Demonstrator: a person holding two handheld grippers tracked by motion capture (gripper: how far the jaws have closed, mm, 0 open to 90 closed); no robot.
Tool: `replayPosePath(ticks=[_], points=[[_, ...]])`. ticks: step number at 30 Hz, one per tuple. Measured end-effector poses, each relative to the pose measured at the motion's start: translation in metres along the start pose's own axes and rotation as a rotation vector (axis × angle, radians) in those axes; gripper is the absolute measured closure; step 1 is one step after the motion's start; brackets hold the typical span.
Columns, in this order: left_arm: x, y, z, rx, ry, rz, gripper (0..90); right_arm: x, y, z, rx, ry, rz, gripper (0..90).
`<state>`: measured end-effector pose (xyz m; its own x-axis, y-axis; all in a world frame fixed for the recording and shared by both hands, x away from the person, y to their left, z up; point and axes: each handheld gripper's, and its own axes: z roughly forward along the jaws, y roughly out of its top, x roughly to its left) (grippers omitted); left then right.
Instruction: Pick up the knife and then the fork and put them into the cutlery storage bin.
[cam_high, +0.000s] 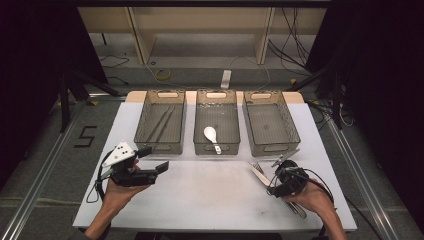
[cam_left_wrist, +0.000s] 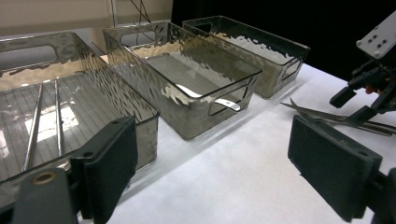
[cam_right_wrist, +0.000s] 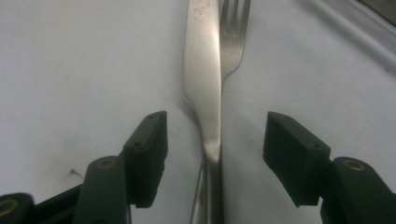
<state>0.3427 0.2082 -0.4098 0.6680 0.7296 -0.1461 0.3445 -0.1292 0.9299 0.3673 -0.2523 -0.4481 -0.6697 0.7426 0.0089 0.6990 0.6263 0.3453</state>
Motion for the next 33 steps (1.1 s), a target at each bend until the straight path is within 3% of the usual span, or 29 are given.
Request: replayPosePath(ticks=[17, 33], points=[[0.0001, -0.0001, 0.0001, 0.002, 0.000, 0.001, 15.4, -0.0022, -0.0031, 0.0074, 0.043, 0.020, -0.021, 71.2], [-0.0002, 0.0000, -0.0002, 0.002, 0.001, 0.004, 15.4, -0.0021, -0.0031, 0.0078, 0.042, 0.023, -0.039, 79.6]])
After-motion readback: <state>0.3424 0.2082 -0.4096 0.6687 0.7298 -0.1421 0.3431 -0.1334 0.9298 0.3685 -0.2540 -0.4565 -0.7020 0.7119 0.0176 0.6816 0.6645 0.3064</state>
